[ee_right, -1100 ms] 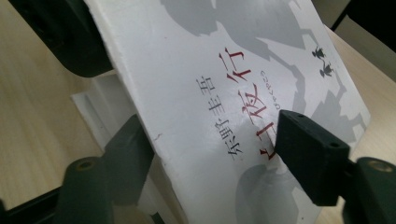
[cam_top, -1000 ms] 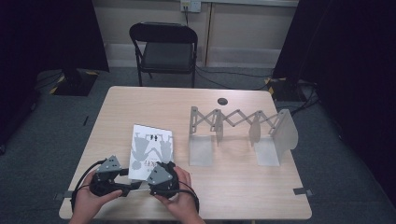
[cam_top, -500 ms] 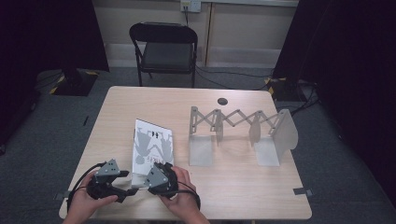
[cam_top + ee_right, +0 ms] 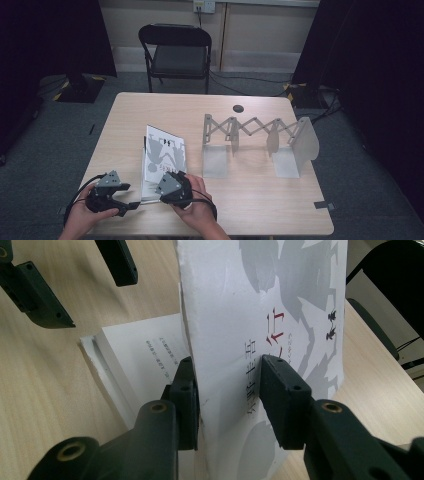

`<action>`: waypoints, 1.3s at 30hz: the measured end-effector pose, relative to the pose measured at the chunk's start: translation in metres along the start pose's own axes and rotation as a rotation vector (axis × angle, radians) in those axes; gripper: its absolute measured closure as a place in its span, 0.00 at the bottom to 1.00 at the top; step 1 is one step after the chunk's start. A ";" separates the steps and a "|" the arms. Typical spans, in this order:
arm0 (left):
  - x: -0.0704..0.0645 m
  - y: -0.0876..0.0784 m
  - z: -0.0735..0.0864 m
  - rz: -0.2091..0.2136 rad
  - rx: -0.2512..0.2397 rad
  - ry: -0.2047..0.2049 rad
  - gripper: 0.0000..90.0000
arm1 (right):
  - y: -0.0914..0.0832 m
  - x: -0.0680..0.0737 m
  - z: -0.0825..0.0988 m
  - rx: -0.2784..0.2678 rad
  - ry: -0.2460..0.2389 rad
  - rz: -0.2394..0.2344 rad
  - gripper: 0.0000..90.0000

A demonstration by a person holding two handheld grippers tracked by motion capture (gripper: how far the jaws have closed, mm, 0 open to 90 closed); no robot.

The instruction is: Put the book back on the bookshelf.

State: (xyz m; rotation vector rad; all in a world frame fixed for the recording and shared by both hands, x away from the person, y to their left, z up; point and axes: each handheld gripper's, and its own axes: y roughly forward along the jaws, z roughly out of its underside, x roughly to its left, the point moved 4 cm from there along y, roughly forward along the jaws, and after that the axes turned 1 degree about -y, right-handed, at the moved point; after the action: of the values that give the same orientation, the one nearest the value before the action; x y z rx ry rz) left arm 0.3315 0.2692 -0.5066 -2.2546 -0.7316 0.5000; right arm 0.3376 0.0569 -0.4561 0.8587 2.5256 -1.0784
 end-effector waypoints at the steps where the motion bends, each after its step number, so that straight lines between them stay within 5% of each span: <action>1: 0.000 0.000 0.000 0.000 0.000 0.000 0.22 | 0.000 0.000 0.000 0.000 0.000 0.000 0.69; 13: 0.010 0.003 0.009 -0.032 0.037 -0.008 0.23 | -0.006 -0.014 -0.007 0.013 0.020 -0.021 0.70; 19: 0.012 0.010 0.006 -0.104 0.043 0.064 0.21 | -0.011 -0.023 -0.010 0.021 0.039 -0.027 0.72; 31: 0.015 0.040 -0.016 -0.119 -0.060 0.051 0.14 | -0.023 -0.036 -0.022 0.042 0.054 -0.049 0.74; 37: 0.015 0.042 -0.019 -0.122 -0.082 0.051 0.19 | -0.025 -0.038 -0.025 0.045 0.056 -0.051 0.74; 39: 0.011 0.036 -0.024 -0.154 -0.115 0.100 0.21 | -0.024 -0.038 -0.025 0.047 0.044 -0.054 0.74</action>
State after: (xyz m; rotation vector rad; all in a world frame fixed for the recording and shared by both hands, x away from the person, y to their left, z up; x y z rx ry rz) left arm 0.3655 0.2423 -0.5181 -2.2880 -0.8935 0.2752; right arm 0.3529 0.0458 -0.4076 0.8394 2.5835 -1.1514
